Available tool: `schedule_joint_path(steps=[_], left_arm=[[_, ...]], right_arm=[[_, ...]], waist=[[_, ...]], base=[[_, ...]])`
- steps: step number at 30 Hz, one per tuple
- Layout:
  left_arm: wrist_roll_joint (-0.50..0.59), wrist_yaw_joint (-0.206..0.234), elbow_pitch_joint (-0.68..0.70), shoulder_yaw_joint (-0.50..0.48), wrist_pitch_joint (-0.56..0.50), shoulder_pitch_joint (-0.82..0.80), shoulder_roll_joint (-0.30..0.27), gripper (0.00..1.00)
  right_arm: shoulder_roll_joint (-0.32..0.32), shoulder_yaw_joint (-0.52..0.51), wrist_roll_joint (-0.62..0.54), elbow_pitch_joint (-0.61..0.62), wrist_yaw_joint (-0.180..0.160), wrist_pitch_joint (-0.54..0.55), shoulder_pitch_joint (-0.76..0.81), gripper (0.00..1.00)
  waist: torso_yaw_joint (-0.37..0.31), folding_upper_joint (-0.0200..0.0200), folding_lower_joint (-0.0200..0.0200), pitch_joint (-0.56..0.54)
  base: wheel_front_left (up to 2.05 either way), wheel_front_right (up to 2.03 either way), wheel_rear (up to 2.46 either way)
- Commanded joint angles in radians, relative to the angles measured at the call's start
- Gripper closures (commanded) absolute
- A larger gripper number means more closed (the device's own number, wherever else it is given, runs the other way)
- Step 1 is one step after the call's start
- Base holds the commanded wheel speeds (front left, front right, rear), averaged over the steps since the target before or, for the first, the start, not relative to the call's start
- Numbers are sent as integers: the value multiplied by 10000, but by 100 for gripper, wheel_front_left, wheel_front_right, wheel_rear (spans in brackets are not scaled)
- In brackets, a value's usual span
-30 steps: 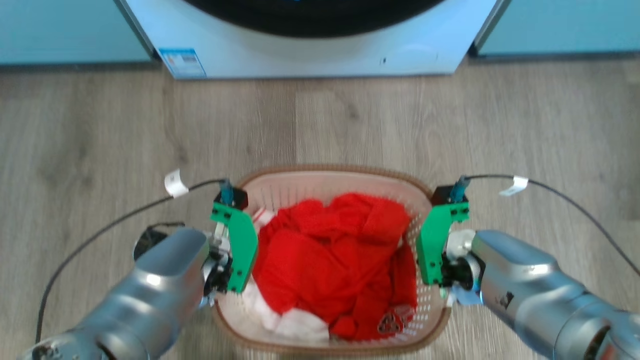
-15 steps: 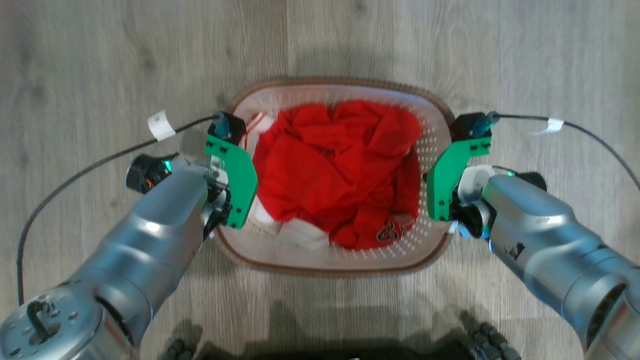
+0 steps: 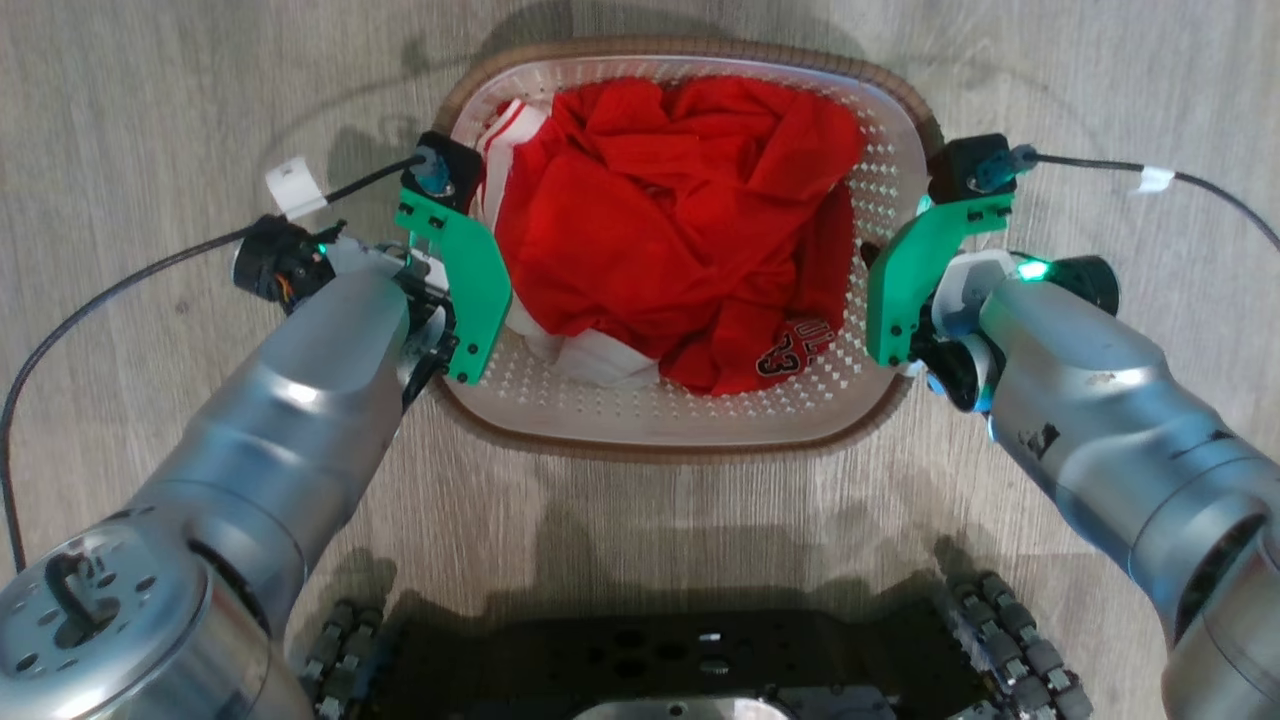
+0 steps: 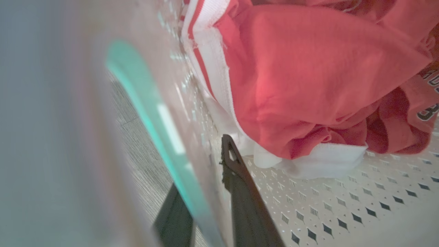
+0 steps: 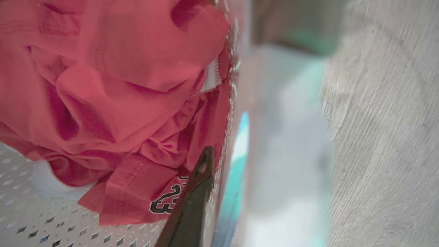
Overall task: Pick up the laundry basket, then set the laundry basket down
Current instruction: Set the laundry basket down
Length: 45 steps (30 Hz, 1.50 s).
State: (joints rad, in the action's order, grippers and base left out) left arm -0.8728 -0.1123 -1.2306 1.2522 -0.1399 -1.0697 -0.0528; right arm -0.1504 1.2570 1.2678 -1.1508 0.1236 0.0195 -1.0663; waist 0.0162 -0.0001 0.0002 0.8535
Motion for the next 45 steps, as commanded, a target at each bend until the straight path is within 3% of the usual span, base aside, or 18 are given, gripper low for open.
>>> schedule_joint_path(steps=[1,24,34,35,36,37,38,45], left_arm=[[435,-184,15,280,13,207,17,100],[319,36,444,281,-251,-48,25,100],[215,199,524,281,-312,-60,25,100],[219,294,520,281,-276,-77,25,80],[224,409,511,281,-202,-100,25,55],[228,494,516,281,-129,-118,25,26],[233,571,524,276,-51,-136,26,0],[163,1054,490,243,137,-211,26,0]], right_arm=[[55,114,-342,-33,71,-359,-165,100],[-55,201,-1204,-307,71,-1432,-916,100],[-126,212,-1208,-396,71,-1274,-956,100],[-129,212,-1184,-424,71,-1263,-954,100],[-125,195,-1145,-486,71,-1275,-962,81],[-112,188,-1133,-553,71,-1333,-984,45],[-95,187,-1130,-614,71,-1388,-1000,0],[-14,192,-1055,-761,71,-1276,-921,0]], waist=[[47,1,-2,248],[253,1,-2,941],[375,1,-2,1050],[386,1,-2,1058],[392,1,-2,1069],[399,1,-2,1082],[410,1,-2,1093],[481,1,-2,1084]], base=[[0,0,0],[0,0,0],[0,0,0],[0,0,0],[0,0,0],[0,0,0],[0,0,0],[0,0,0]])
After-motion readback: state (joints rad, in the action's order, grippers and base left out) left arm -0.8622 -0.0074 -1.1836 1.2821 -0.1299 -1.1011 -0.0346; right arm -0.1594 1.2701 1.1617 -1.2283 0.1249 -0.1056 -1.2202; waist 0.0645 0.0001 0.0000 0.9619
